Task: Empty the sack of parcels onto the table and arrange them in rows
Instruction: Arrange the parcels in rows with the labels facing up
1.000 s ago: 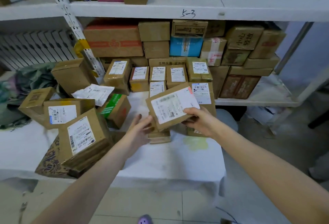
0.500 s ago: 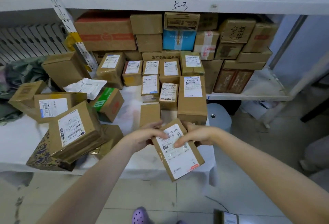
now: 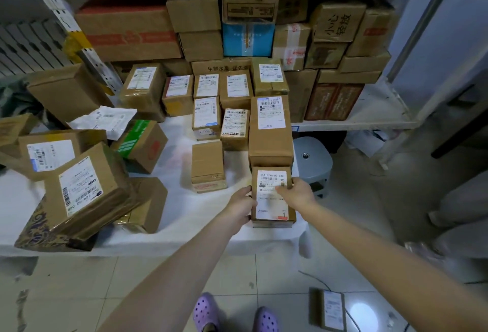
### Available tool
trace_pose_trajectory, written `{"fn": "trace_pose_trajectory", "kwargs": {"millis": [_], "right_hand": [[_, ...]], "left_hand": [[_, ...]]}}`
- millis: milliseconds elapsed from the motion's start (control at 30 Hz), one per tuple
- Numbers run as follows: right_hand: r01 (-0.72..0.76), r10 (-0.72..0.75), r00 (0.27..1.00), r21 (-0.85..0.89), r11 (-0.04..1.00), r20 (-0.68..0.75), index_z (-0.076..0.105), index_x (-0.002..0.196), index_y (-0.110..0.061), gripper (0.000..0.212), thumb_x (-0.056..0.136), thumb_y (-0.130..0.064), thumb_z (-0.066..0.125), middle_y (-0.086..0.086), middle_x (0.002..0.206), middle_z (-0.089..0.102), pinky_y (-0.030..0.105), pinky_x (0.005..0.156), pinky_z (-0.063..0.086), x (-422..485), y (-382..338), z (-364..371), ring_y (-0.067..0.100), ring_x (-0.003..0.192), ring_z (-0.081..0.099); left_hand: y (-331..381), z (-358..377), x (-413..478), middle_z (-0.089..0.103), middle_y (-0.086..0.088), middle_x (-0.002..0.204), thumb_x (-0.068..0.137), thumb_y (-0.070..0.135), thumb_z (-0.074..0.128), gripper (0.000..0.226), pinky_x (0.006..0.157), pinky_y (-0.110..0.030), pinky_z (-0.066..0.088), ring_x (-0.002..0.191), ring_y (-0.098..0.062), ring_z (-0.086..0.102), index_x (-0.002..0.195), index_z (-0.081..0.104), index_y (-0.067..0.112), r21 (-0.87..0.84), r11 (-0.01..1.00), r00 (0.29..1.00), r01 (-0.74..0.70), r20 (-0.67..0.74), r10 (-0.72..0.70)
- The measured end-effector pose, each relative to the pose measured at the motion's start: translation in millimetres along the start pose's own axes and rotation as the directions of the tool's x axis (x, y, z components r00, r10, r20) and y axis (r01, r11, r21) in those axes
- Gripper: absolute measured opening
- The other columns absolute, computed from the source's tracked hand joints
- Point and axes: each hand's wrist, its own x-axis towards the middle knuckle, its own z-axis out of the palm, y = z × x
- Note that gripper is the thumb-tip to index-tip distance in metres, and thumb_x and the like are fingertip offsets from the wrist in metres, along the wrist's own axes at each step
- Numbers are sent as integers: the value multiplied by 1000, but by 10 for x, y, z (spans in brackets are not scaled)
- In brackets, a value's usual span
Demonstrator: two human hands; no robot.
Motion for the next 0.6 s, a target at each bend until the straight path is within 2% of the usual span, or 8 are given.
{"fn": "trace_pose_trajectory", "kwargs": {"millis": [100, 167, 233, 300, 400, 467, 500, 600], "right_hand": [[103, -127, 989, -273, 957, -72, 43, 122, -6, 46, 86, -20, 67, 13, 123, 48, 34, 78, 48, -95, -68, -22, 30, 108, 56], [167, -253, 962, -516, 840, -100, 43, 119, -9, 44, 83, -17, 68, 10, 118, 46, 32, 69, 44, -163, -157, -60, 27, 105, 54], [247, -339, 941, -669, 701, -8, 55, 108, -14, 26, 84, -16, 64, 5, 110, 53, 30, 64, 43, -215, -266, -83, 23, 98, 54], [291, -317, 942, -745, 600, 112, 56, 91, -18, 4, 88, -16, 58, 0, 92, 58, 27, 59, 41, -272, -387, -79, 19, 83, 57], [359, -361, 914, -784, 506, 186, 51, 78, -19, 14, 89, -13, 55, -3, 74, 53, 27, 59, 43, -341, -614, -8, 18, 74, 58], [449, -438, 870, -735, 508, 228, 60, 88, -16, 7, 89, -12, 54, 1, 83, 61, 30, 61, 46, -367, -803, 88, 23, 78, 62], [487, -465, 850, -707, 513, 249, 60, 97, -15, 11, 89, -12, 53, 4, 92, 63, 31, 62, 45, -357, -906, 175, 26, 84, 63], [513, -476, 846, -609, 605, 239, 49, 116, -12, 27, 91, -22, 54, 11, 114, 59, 34, 66, 43, -277, -1128, 516, 32, 106, 58]], "left_hand": [[1, 21, 23, 66, -5, 121, 83, -7, 41, 64, 108, -48, 41, 117, -30, 56, 138, 50, 26, 31, 999, 1000, 15, -2, -15], [10, 7, 11, 59, -5, 131, 87, -4, 42, 64, 109, -46, 37, 125, -29, 49, 142, 45, 27, 50, 998, 1000, 22, -12, -22], [28, -45, 0, 49, -7, 141, 92, -1, 44, 61, 108, -43, 37, 130, -27, 45, 147, 38, 23, 41, 999, 998, 30, -60, -28], [67, -144, -37, 50, -12, 135, 94, 1, 46, 52, 103, -40, 41, 118, -24, 51, 144, 41, 17, 21, 1000, 992, 20, -122, -18], [159, -360, -108, 59, -12, 116, 94, 2, 47, 36, 83, -34, 48, 93, -21, 61, 127, 56, 12, 4, 999, 976, -54, -211, 53], [232, -563, -151, 61, -10, 103, 94, 2, 48, 25, 67, -29, 45, 75, -17, 61, 110, 63, 13, 11, 992, 947, -123, -297, 121], [269, -691, -162, 61, -10, 99, 94, 2, 47, 22, 63, -28, 43, 69, -16, 58, 103, 63, 14, 2, 989, 927, -148, -348, 139], [342, -1055, -176, 60, -11, 99, 94, -1, 41, 24, 60, -27, 42, 66, -16, 56, 100, 62, 12, -32, 985, 878, -172, -458, 139]]}}
